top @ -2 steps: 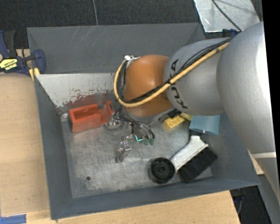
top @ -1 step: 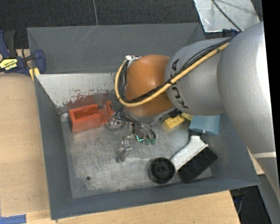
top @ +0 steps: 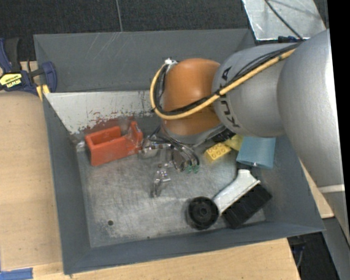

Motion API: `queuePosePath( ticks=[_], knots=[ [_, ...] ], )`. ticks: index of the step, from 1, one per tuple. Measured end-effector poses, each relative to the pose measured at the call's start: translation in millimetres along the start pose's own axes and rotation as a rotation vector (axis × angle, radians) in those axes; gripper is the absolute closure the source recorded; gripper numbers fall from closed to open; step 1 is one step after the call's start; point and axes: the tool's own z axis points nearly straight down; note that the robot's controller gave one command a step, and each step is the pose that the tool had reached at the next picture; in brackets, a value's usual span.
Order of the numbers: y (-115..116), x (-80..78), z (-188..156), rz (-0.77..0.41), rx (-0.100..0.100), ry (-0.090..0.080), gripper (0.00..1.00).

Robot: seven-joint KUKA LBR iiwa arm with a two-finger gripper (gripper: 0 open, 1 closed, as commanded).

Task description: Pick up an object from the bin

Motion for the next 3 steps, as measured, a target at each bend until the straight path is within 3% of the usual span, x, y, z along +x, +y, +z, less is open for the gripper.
queuePosePath(
  ticks=[1,2,3],
  knots=[
    [-36.9,-9.9,1.0,-0.006,0.008,-0.024,0.00],
    [-43.9,-18.1,-39.9,0.005,0.014,-0.024,0.00],
    [-110.7,-23.6,-45.3,0.037,0.015,-0.029,1.00]
  ],
)
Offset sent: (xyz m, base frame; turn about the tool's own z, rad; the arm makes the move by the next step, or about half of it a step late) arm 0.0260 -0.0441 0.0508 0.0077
